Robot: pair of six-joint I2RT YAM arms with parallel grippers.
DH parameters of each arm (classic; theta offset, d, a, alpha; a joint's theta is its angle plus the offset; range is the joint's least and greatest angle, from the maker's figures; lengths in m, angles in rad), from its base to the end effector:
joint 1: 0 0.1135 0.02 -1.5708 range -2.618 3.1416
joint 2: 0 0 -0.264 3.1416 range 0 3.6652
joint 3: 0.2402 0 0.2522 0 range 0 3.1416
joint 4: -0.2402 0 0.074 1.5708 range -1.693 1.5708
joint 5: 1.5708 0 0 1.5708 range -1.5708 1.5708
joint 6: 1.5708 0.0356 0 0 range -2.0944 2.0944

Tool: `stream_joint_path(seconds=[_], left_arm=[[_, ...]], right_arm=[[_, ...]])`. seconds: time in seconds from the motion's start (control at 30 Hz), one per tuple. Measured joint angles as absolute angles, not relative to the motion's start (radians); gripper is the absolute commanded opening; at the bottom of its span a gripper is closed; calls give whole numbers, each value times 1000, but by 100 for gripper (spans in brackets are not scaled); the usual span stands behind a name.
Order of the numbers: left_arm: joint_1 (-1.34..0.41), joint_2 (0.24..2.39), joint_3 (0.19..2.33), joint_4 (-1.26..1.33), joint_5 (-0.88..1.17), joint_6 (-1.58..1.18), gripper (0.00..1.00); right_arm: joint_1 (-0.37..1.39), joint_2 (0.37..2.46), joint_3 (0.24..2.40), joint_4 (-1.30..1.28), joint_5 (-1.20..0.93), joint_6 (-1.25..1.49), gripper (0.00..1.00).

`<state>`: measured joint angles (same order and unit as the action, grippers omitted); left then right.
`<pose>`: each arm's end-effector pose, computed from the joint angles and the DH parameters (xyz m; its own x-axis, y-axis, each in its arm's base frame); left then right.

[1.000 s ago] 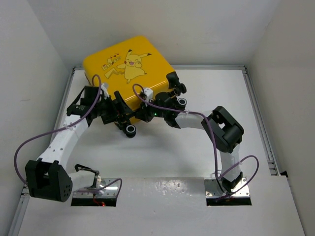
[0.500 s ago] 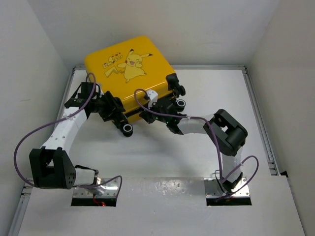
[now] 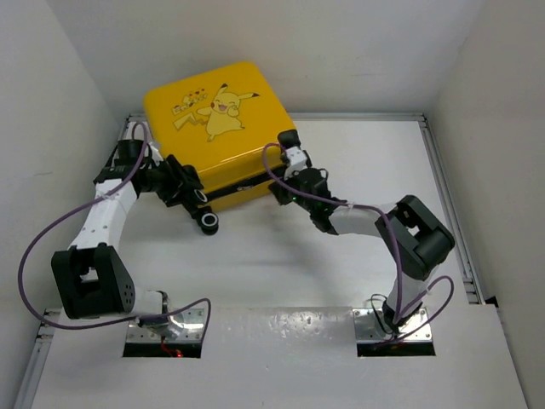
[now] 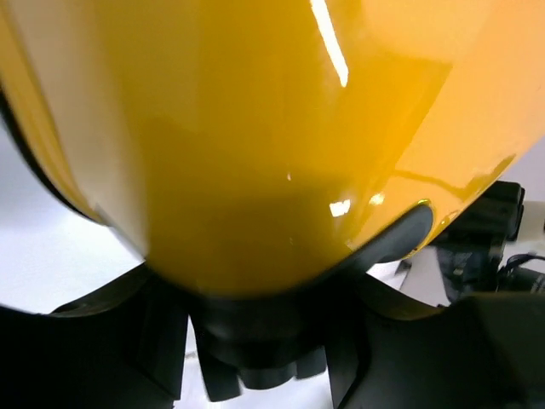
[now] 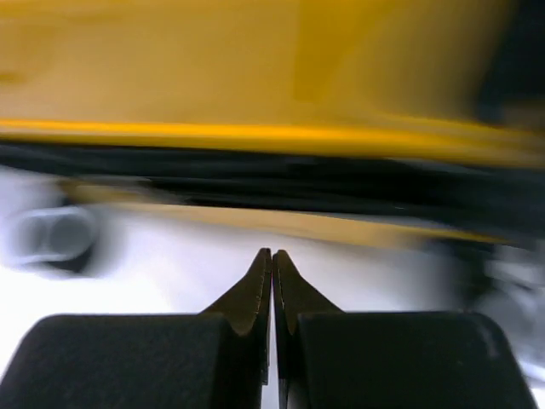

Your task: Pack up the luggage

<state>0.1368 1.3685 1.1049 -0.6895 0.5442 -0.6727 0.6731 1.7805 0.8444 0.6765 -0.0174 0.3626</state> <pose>0.2795 0.0199 0.2811 -0.7441 -0.6405 -0.1900 -0.3621 0.6256 -0.6910 0.2924 0.2339 0.1819 -0.4134 0.1240 -0.9021 -0.5239 0.7779 0.3470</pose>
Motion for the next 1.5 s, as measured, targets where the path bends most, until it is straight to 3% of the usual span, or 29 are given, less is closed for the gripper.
stream_joint_path(seconds=[0.2, 0.33, 0.37, 0.4, 0.5, 0.8, 1.03, 1.5], left_arm=[[261, 1399, 1143, -688, 527, -633, 0], [262, 1402, 1147, -683, 523, -629, 0], [261, 1401, 1147, -682, 520, -629, 0], [257, 1397, 1143, -678, 514, -629, 0], [240, 1374, 1120, -649, 486, -638, 0], [210, 1327, 1074, -590, 428, -662, 0], [207, 1324, 1074, -590, 428, -663, 0], [171, 1293, 1074, -578, 360, -682, 0]], right_arm=[[469, 1771, 781, 618, 132, 365, 0], [466, 1775, 780, 633, 27, 366, 2], [469, 1775, 781, 641, -38, 369, 11], [477, 1774, 785, 641, -99, 375, 30], [524, 1774, 816, 625, -239, 402, 44], [766, 1784, 897, 628, -302, 514, 47], [739, 1983, 1045, 680, -326, 606, 55], [750, 2107, 1170, 717, -309, 675, 54]])
